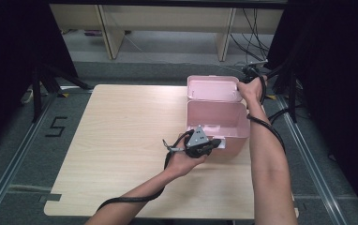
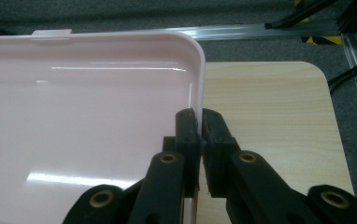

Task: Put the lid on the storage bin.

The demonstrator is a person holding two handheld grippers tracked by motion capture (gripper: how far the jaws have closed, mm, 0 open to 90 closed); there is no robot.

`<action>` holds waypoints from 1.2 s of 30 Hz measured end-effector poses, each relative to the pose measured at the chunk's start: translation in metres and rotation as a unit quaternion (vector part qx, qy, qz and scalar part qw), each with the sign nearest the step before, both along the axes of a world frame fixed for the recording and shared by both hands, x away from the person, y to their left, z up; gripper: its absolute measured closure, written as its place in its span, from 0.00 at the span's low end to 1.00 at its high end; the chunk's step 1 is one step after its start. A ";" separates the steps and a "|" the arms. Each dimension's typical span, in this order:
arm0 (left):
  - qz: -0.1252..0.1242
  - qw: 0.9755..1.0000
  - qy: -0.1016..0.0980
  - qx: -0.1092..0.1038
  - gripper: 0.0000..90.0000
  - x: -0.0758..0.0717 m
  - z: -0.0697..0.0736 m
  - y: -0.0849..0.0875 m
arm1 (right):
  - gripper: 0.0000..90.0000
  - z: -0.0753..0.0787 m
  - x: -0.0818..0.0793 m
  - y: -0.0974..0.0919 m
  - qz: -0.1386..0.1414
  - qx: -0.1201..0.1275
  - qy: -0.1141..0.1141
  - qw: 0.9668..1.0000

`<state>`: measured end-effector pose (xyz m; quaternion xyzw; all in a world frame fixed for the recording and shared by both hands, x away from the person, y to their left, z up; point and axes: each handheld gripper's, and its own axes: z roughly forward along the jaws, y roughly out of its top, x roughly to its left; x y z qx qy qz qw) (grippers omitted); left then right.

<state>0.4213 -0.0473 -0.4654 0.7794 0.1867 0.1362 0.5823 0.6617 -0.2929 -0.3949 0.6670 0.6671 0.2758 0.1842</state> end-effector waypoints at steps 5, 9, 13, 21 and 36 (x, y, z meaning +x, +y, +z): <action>0.001 1.000 0.001 0.001 0.99 -0.001 0.000 0.000 | 0.97 0.003 -0.001 -0.001 0.001 0.003 -0.001 1.000; -0.001 1.000 0.000 0.002 0.99 -0.002 0.000 0.000 | 0.97 0.005 -0.002 0.000 0.000 0.003 -0.001 1.000; -0.001 1.000 0.001 0.001 0.99 -0.002 -0.001 0.000 | 0.97 0.007 -0.002 -0.001 0.000 0.005 0.000 1.000; 0.002 1.000 0.004 0.003 0.99 -0.003 0.000 -0.001 | 0.98 0.010 -0.004 -0.002 -0.003 0.007 -0.001 1.000; 0.003 1.000 0.006 0.004 1.00 -0.003 0.000 -0.003 | 0.98 0.015 -0.006 -0.005 -0.003 0.008 -0.003 1.000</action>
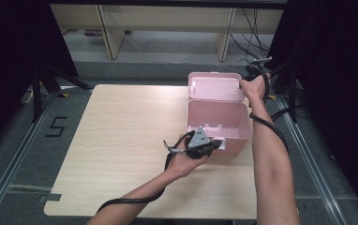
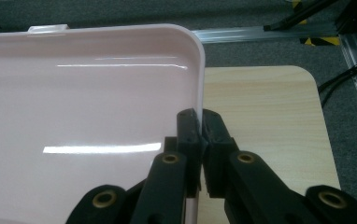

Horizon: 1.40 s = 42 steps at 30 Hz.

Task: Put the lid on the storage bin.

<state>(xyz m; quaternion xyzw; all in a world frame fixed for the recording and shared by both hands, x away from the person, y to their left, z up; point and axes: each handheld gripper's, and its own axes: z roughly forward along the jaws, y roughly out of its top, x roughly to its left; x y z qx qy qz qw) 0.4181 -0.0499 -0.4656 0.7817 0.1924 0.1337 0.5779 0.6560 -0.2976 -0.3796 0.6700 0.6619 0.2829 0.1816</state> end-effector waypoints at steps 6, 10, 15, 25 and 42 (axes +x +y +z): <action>0.001 1.000 0.003 0.002 1.00 -0.001 0.001 0.000 | 0.98 0.004 -0.002 0.001 -0.013 0.015 0.001 1.000; 0.001 1.000 0.002 0.003 1.00 -0.001 0.001 0.000 | 0.99 0.008 -0.004 -0.001 0.001 0.001 -0.011 1.000; 0.001 1.000 0.003 0.003 1.00 -0.001 0.001 0.000 | 0.99 0.012 -0.006 -0.002 0.003 -0.003 -0.021 1.000; 0.001 1.000 0.004 0.006 1.00 0.000 0.001 -0.001 | 0.99 0.018 -0.009 -0.003 0.014 -0.010 -0.045 0.999; 0.001 1.000 0.007 0.008 1.00 0.000 0.002 -0.001 | 0.99 0.031 -0.017 -0.001 0.016 -0.011 -0.064 0.998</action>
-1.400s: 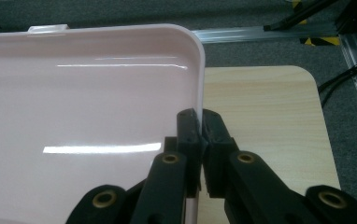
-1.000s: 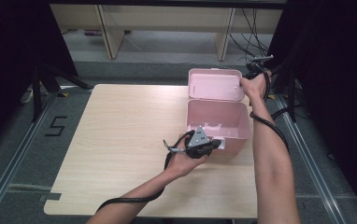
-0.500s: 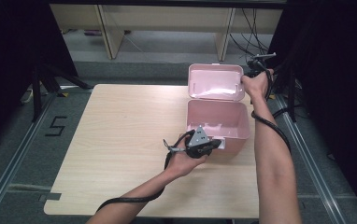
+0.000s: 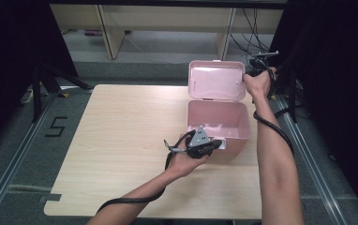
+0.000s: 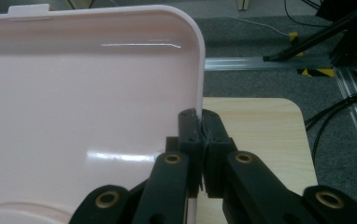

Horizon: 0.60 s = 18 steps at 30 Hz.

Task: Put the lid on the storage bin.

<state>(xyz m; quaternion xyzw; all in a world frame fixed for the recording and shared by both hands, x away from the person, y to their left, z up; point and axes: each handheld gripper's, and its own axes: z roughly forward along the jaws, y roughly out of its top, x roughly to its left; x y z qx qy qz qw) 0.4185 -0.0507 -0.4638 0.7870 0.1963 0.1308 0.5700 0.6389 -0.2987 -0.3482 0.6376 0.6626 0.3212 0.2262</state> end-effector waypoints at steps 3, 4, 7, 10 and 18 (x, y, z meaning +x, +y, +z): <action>-0.001 1.000 -0.007 -0.001 1.00 0.001 0.000 0.000 | 0.99 0.002 -0.001 0.000 0.001 -0.002 -0.004 1.000; -0.001 1.000 -0.007 -0.002 1.00 0.001 0.000 0.000 | 1.00 0.003 -0.001 0.000 0.001 -0.001 -0.004 1.000; -0.002 1.000 -0.008 -0.002 1.00 0.001 0.000 0.000 | 1.00 0.005 -0.002 -0.001 0.004 -0.007 -0.005 1.000; -0.002 1.000 -0.008 -0.002 1.00 0.002 0.001 0.000 | 1.00 0.006 -0.004 0.000 0.003 -0.004 -0.005 1.000; -0.002 1.000 -0.003 -0.006 1.00 0.002 0.000 -0.001 | 1.00 0.010 -0.007 0.001 0.004 -0.004 -0.012 1.000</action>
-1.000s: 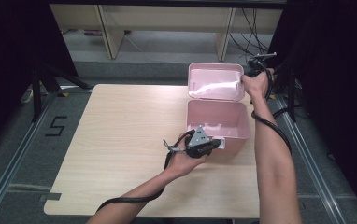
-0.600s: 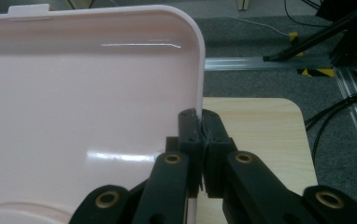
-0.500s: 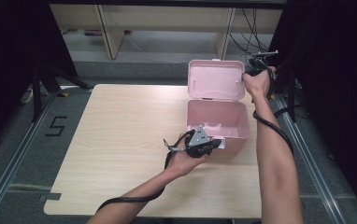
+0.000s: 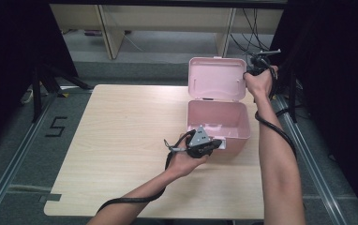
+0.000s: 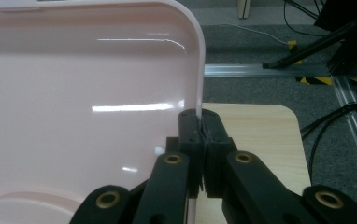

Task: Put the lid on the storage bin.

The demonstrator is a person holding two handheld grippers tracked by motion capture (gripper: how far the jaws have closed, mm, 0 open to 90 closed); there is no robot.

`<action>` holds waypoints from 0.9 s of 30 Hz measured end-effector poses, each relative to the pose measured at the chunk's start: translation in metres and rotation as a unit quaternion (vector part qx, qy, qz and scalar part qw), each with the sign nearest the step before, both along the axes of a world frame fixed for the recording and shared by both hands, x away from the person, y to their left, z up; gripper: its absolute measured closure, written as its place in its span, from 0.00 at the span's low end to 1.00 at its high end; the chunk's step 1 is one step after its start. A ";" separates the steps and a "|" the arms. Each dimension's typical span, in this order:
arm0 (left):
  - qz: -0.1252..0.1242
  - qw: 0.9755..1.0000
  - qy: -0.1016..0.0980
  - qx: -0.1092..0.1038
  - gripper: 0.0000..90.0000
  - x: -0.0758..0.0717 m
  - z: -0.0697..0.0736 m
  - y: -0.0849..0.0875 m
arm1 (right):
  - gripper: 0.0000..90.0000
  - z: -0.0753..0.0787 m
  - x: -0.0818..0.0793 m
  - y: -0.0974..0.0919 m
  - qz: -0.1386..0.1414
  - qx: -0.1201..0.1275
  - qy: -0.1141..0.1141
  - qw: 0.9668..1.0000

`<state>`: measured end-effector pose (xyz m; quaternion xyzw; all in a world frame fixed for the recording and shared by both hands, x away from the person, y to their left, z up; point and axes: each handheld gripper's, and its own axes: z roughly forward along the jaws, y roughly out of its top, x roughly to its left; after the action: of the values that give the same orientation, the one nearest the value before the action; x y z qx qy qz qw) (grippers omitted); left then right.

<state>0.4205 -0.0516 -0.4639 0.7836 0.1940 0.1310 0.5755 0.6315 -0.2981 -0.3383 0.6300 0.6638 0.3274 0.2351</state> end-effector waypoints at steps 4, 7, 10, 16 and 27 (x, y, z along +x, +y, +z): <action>0.003 1.000 0.001 0.003 1.00 0.000 0.000 0.000 | 1.00 0.001 -0.001 -0.001 0.005 -0.009 -0.005 1.000; 0.002 1.000 0.001 0.002 1.00 0.000 0.000 0.000 | 1.00 0.002 -0.003 0.001 0.003 -0.003 -0.006 1.000; 0.003 1.000 0.001 0.002 1.00 0.000 0.000 0.000 | 1.00 0.004 -0.005 0.001 0.004 -0.004 -0.007 1.000; 0.005 1.000 -0.005 0.006 1.00 0.001 0.001 0.001 | 1.00 0.003 -0.010 -0.001 -0.001 0.003 -0.024 1.000; 0.003 1.000 0.000 0.000 1.00 0.002 0.001 0.000 | 1.00 0.003 -0.015 -0.002 0.002 0.000 -0.047 0.999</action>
<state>0.4226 -0.0514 -0.4625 0.7828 0.1966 0.1328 0.5753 0.6167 -0.2996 -0.3356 0.6128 0.6532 0.3568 0.2655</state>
